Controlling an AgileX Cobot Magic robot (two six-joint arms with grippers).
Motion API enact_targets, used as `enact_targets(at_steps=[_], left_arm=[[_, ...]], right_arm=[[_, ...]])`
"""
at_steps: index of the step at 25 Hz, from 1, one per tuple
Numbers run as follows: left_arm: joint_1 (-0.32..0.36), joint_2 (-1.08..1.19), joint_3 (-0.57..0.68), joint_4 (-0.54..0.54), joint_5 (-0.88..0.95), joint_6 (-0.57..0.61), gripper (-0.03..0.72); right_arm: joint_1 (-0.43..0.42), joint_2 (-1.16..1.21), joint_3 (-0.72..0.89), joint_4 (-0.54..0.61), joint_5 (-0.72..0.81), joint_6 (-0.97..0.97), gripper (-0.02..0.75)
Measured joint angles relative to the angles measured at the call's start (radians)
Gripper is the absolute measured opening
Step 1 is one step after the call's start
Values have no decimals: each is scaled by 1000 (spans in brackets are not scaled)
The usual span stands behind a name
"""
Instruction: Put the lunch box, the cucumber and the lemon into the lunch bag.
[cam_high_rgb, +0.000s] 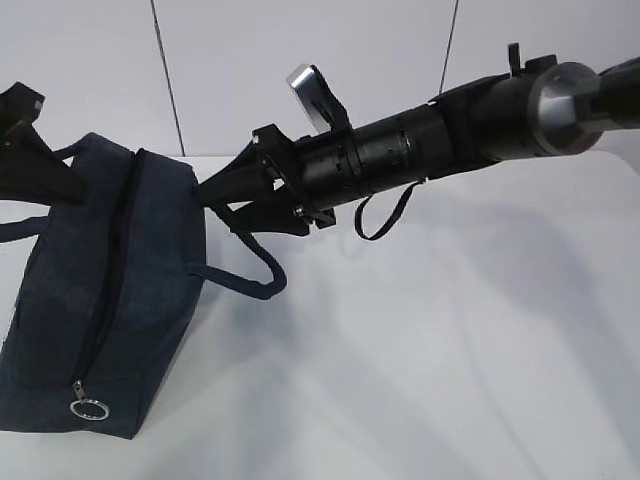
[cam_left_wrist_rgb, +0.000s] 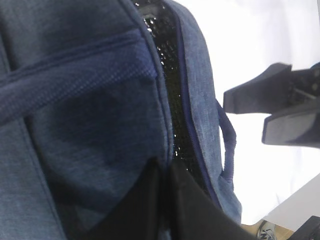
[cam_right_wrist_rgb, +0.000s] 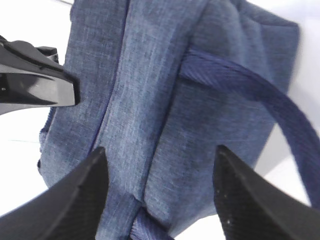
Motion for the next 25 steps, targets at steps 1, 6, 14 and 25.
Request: enact_targets(at_steps=[1,6,14,25], left_arm=[[0,0,0,0,0,0,1],[0,0,0,0,0,0,1],[0,0,0,0,0,0,1],[0,0,0,3,0,0,1]], right_arm=[[2,8,-9,2,0,0,478],[31,48,-38,3,22,0,478],[61,56,-38,3,9,0,477],[79,59,-38,3,-11,0,266]])
